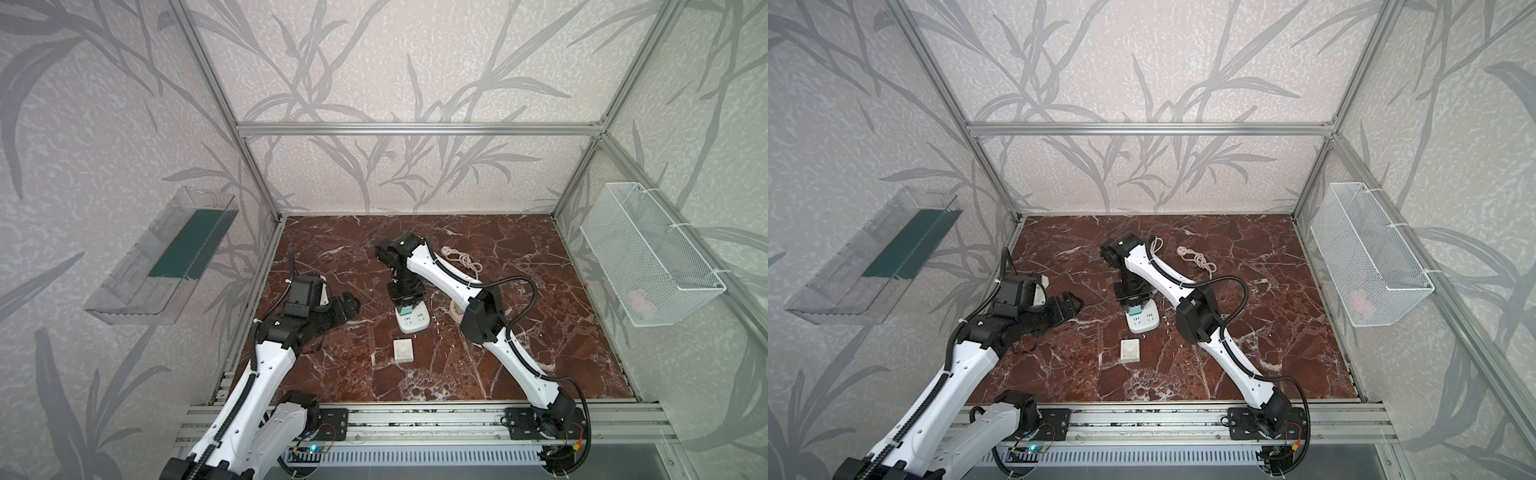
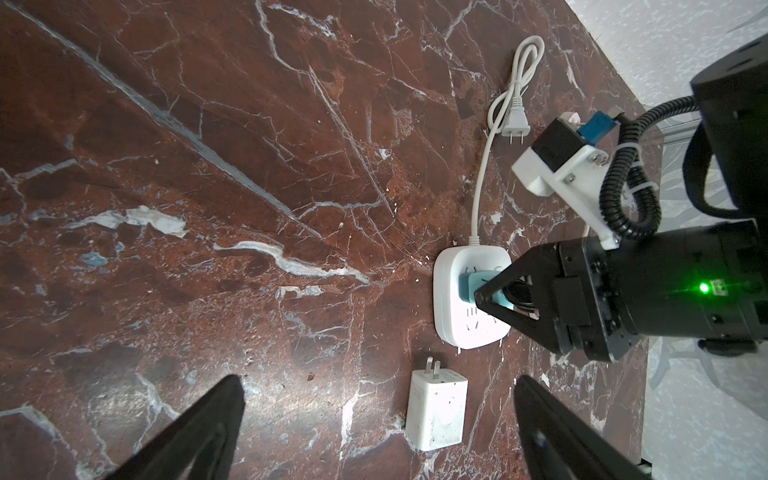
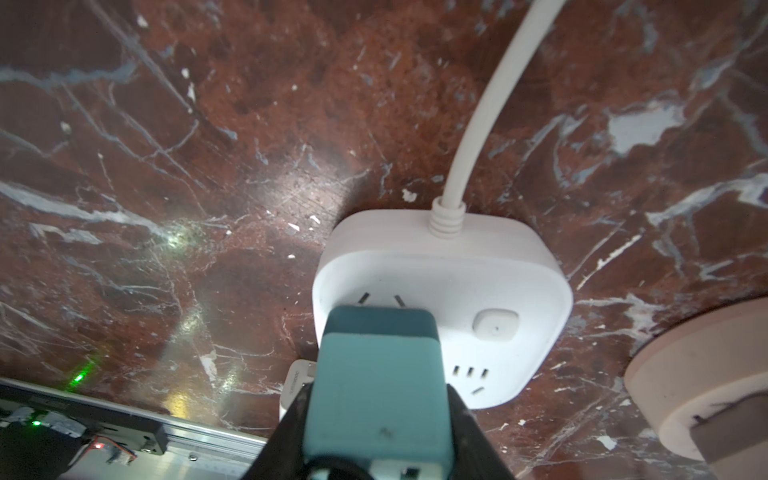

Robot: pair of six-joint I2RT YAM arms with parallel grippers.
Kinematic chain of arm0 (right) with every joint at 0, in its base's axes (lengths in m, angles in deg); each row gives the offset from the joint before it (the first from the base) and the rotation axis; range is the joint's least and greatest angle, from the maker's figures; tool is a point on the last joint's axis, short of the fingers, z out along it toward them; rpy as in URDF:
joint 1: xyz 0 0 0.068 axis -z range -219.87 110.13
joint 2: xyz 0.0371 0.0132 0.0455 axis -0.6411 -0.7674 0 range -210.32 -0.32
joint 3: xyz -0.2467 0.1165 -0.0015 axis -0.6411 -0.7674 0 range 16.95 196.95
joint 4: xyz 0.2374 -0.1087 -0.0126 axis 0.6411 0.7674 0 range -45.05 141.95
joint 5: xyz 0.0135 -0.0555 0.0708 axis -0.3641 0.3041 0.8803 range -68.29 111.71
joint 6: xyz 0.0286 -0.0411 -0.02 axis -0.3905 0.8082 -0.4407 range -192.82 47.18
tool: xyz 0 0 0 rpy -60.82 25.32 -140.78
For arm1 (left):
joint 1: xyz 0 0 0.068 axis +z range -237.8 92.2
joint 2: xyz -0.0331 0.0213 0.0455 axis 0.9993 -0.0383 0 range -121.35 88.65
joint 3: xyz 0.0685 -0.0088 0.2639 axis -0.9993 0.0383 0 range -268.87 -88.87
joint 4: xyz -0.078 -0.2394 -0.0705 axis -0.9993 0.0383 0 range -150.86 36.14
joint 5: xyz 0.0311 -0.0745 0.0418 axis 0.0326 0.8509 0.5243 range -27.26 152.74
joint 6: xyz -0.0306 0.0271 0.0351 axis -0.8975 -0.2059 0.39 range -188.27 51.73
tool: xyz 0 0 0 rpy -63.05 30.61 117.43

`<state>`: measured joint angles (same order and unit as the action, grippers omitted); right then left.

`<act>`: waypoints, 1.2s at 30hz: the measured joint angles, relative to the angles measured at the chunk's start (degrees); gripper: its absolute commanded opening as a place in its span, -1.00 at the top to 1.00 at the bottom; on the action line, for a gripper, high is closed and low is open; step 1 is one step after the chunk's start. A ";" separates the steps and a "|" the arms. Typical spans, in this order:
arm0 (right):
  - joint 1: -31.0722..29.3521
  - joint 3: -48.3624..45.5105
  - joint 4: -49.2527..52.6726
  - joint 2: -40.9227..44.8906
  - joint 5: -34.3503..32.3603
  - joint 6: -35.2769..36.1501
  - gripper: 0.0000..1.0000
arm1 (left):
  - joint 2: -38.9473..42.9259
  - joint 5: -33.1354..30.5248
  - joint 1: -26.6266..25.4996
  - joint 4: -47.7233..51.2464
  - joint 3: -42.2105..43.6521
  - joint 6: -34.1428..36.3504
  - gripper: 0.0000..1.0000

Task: Insert the plug
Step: 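Press the teal charger down into the strip socket with right gripper, then open right gripper and lift it off the seated teal charger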

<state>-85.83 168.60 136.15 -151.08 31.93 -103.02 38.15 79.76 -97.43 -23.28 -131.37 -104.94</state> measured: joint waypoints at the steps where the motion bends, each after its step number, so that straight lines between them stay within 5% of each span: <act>1: 0.46 0.02 -0.28 0.02 0.35 -0.81 0.98 | 0.17 0.37 0.00 -0.11 0.00 0.00 -0.97; 8: 2.27 2.62 -1.05 -0.83 -1.07 -3.96 0.64 | 1.49 2.45 0.00 -1.09 0.00 0.00 -0.98; 23: 2.05 3.98 -1.40 -1.16 -5.29 -4.83 -0.43 | 6.71 3.72 0.00 -2.86 0.68 -0.42 -0.99; 36: 1.25 5.16 -1.05 1.31 -7.45 -4.63 -0.85 | 9.79 2.54 0.00 -2.89 0.68 -0.28 -0.99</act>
<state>-84.58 173.76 135.10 -149.76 24.47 -107.65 47.95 82.29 -97.43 -26.16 -130.69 -105.22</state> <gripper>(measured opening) 0.887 0.993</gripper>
